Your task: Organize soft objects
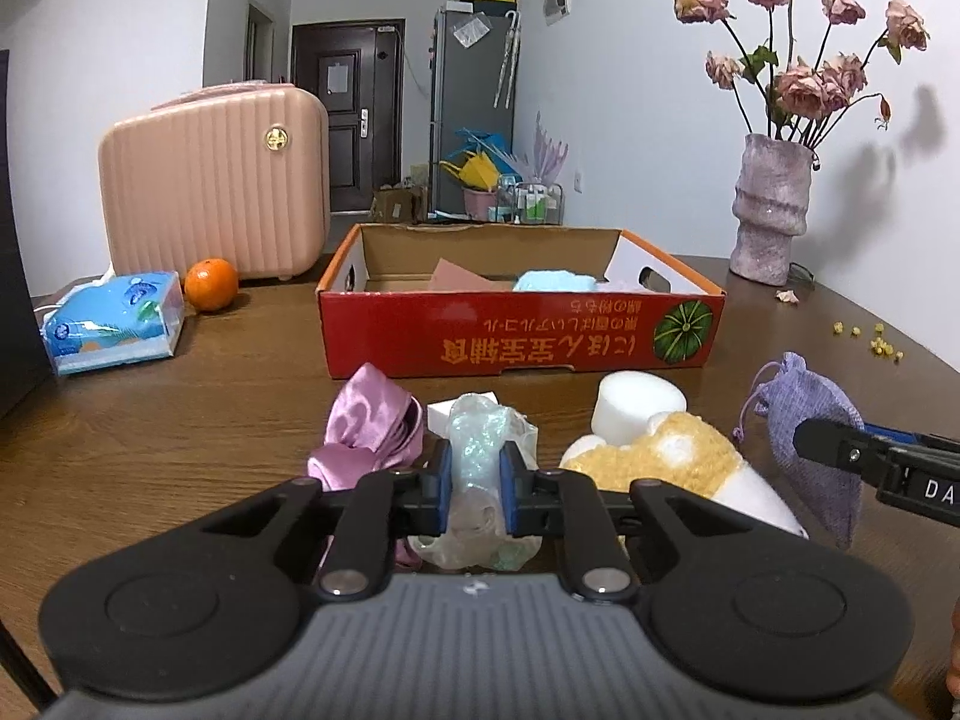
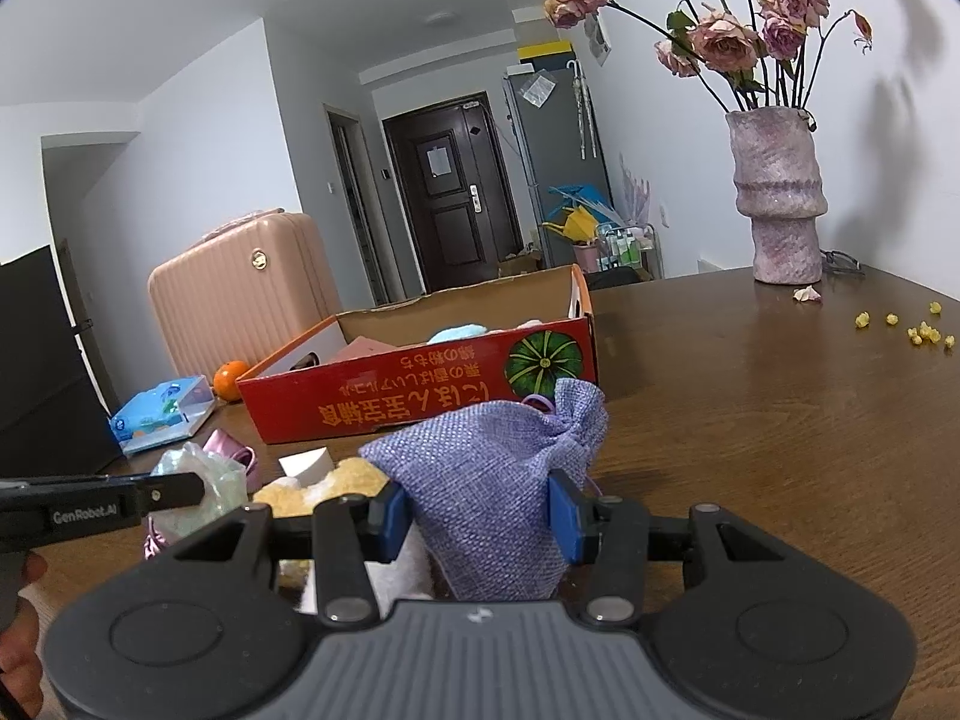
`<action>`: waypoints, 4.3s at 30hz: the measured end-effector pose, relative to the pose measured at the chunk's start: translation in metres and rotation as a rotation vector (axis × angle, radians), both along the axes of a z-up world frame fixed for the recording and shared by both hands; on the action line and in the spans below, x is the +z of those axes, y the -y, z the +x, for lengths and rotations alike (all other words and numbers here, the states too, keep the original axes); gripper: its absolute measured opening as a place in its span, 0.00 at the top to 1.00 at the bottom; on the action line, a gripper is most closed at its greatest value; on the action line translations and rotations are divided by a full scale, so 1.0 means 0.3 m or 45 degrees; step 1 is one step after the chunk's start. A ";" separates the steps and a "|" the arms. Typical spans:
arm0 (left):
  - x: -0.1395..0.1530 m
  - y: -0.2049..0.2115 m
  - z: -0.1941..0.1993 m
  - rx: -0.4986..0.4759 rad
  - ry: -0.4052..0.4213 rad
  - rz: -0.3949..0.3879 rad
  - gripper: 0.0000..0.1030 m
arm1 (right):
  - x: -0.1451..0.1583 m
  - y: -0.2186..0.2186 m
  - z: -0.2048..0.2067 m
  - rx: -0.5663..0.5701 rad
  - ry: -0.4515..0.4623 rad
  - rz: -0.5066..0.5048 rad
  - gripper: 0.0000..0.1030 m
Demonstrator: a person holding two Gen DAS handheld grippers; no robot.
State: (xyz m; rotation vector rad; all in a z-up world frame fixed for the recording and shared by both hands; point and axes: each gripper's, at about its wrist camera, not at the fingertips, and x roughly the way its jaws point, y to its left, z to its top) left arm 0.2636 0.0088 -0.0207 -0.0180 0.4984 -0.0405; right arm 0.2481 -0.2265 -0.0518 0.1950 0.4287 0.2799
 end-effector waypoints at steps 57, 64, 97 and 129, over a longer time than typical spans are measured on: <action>0.227 -0.019 0.191 0.068 0.259 0.002 0.84 | 0.178 -0.126 0.233 0.065 0.207 -0.072 0.55; 0.226 -0.027 0.259 0.083 0.255 0.001 0.84 | 0.185 -0.135 0.299 0.066 0.212 -0.060 0.55; 0.211 -0.049 0.621 0.077 0.228 -0.011 0.84 | 0.191 -0.190 0.650 0.089 0.204 -0.097 0.55; 0.119 -0.123 0.826 0.148 0.063 -0.010 0.84 | 0.127 -0.264 0.837 0.083 0.092 -0.174 0.55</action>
